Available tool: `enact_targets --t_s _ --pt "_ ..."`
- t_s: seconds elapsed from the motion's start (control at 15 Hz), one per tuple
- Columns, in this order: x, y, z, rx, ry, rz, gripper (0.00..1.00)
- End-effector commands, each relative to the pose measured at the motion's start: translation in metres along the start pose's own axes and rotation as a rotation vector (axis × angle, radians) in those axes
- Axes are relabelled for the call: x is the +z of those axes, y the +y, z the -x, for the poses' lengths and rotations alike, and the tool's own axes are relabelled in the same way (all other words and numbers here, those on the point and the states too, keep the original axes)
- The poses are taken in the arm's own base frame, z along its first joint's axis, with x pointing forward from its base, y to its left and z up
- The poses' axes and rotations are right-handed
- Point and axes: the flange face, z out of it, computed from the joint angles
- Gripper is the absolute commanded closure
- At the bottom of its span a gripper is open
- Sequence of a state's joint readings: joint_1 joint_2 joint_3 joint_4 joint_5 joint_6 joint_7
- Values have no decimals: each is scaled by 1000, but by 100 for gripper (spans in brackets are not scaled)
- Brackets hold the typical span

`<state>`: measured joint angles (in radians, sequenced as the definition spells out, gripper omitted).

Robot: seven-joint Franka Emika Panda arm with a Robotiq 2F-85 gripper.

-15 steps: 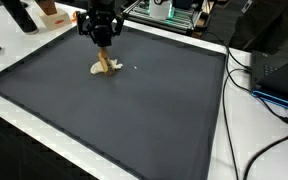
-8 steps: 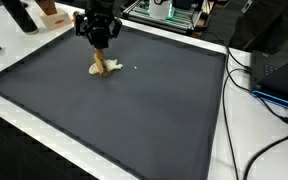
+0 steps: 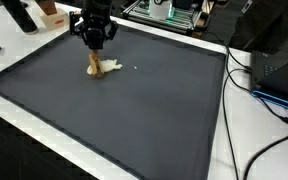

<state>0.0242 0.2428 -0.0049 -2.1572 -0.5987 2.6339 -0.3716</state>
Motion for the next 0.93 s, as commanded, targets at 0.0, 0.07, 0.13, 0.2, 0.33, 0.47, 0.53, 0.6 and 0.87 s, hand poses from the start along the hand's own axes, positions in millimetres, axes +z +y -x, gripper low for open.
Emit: enact_targets --t_s 0.0,0.07,0.13,0.2,0.33,0.47,0.53,0.6,0.87 --pt "19 1 5 15 -24 12 77" --pt "19 -1 4 11 -19 -3 77" --pt "19 -3 2 0 1 -33 77" --pt "19 -6 1 -9 20 -63 77" --pt "18 -11 -2 -39 64 -136 77" --pt "17 -17 -6 -72 106 -228 77" --pt "16 -15 -7 -86 114 -254 77" --pt "16 -11 -3 -91 116 -276 77" --pt "17 1 5 -100 111 -302 77"
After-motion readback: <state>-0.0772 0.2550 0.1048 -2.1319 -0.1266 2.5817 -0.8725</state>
